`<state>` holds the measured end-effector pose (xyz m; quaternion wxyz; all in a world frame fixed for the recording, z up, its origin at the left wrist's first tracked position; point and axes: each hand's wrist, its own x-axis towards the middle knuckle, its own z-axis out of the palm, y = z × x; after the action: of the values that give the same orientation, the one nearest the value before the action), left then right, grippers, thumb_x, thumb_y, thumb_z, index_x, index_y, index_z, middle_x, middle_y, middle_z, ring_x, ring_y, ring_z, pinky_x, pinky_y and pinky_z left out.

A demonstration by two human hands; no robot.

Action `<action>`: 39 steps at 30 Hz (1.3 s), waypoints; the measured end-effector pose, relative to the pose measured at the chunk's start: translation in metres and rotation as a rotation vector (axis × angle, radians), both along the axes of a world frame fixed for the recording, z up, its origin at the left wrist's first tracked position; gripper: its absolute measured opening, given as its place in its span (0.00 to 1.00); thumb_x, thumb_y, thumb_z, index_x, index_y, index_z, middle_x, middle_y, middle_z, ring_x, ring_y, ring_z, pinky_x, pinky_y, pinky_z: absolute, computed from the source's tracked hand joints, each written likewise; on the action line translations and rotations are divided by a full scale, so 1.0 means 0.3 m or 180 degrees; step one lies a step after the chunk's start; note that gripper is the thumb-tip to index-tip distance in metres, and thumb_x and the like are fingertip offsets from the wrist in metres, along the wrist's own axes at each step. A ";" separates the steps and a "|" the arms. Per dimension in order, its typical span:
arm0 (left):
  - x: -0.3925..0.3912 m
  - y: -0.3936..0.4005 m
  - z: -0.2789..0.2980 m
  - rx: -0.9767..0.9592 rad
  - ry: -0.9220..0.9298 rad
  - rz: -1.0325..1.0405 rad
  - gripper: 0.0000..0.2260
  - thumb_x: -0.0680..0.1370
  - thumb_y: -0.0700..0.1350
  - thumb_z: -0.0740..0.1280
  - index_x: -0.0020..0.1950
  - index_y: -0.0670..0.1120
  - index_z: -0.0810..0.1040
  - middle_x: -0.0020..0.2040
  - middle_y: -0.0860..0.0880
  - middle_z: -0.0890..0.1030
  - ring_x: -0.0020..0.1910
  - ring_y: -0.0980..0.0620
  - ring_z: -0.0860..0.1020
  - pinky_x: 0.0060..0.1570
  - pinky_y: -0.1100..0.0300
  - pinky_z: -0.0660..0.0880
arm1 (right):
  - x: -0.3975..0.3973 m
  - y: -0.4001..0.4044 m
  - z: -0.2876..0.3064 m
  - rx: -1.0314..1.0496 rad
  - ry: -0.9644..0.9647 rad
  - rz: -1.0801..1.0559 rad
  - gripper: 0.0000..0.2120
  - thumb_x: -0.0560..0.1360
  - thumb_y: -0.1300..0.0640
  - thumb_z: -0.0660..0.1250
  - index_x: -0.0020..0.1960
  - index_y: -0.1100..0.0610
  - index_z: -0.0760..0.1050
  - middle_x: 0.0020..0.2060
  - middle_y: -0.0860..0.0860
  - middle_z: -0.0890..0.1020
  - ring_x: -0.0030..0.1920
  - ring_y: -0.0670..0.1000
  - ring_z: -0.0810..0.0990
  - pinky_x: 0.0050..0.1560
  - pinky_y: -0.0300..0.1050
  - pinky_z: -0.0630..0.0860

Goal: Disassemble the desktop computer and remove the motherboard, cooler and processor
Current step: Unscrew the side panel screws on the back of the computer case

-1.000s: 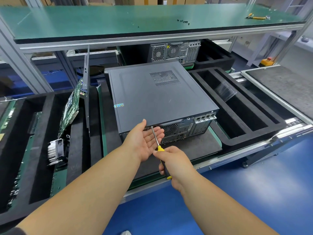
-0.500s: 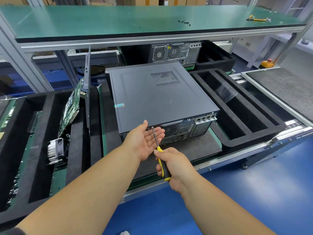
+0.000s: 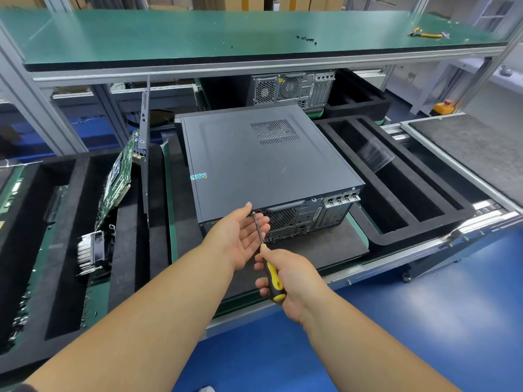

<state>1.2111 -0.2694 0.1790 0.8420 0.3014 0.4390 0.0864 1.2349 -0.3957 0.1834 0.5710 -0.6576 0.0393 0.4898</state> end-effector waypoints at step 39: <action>0.017 -0.004 -0.009 0.0119 -0.0022 0.0037 0.12 0.78 0.50 0.68 0.50 0.41 0.81 0.40 0.47 0.86 0.34 0.55 0.84 0.30 0.65 0.79 | 0.004 -0.001 -0.001 0.0080 -0.0156 0.0146 0.10 0.79 0.51 0.68 0.50 0.58 0.77 0.38 0.52 0.81 0.27 0.47 0.78 0.31 0.42 0.76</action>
<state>1.2162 -0.2705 0.1763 0.8372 0.3142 0.4362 0.1005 1.2362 -0.3961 0.1830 0.5686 -0.6629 0.0040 0.4870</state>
